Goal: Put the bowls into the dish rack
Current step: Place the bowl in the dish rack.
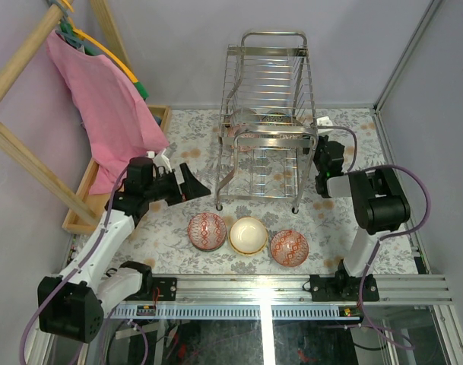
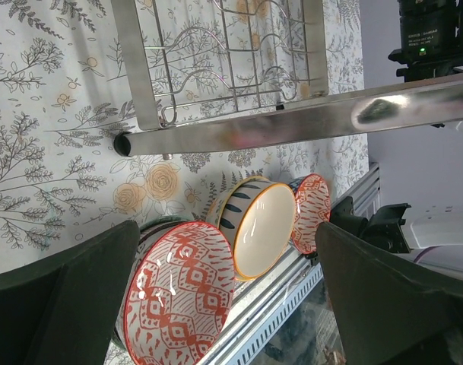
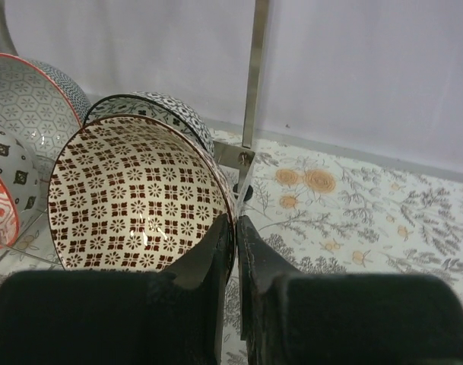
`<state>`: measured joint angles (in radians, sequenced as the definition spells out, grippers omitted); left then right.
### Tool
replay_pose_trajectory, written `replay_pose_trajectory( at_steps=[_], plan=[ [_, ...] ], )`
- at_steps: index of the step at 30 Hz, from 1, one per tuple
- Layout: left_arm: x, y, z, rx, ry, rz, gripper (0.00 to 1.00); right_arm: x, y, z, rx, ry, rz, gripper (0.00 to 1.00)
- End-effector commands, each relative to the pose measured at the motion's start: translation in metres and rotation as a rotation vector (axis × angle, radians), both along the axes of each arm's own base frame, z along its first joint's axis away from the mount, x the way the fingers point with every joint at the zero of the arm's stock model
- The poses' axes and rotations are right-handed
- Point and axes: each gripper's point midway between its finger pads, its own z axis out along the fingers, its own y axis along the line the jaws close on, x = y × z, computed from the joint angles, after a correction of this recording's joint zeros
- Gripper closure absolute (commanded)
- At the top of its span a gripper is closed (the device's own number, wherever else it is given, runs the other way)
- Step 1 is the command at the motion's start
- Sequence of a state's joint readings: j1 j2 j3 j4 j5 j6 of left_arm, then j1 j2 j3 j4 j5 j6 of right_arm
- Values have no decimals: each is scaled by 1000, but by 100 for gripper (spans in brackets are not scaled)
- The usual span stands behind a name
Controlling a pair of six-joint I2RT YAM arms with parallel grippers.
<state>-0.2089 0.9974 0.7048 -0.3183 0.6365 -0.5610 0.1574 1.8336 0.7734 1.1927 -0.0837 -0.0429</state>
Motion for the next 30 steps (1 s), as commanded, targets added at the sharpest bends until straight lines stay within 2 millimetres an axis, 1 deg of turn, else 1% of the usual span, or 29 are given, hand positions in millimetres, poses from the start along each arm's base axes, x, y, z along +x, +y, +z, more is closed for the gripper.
replay_pose_trajectory(
  at_steps=[1,6,8,10,11,17,26,30],
  plan=[
    [15,-6,18,-16,-80,3,0,-3,14,72,-71,-326,40,100],
    [19,-12,14,-13,-73,3,0,-5,25,73,-114,-380,74,100],
    [20,-15,13,-11,-68,-1,0,-14,36,78,-163,-452,115,100],
    [21,-19,12,-3,-67,-4,0,-16,42,79,-193,-480,127,100],
    [21,-21,12,0,-67,-7,0,-15,44,81,-200,-487,132,100],
    [23,-32,9,9,-60,-25,0,-4,48,72,-239,-493,129,100],
    [26,-29,13,33,-69,-14,0,10,53,68,-349,-534,105,100],
    [28,-29,11,43,-64,-14,0,14,57,66,-444,-567,94,100]
  ],
)
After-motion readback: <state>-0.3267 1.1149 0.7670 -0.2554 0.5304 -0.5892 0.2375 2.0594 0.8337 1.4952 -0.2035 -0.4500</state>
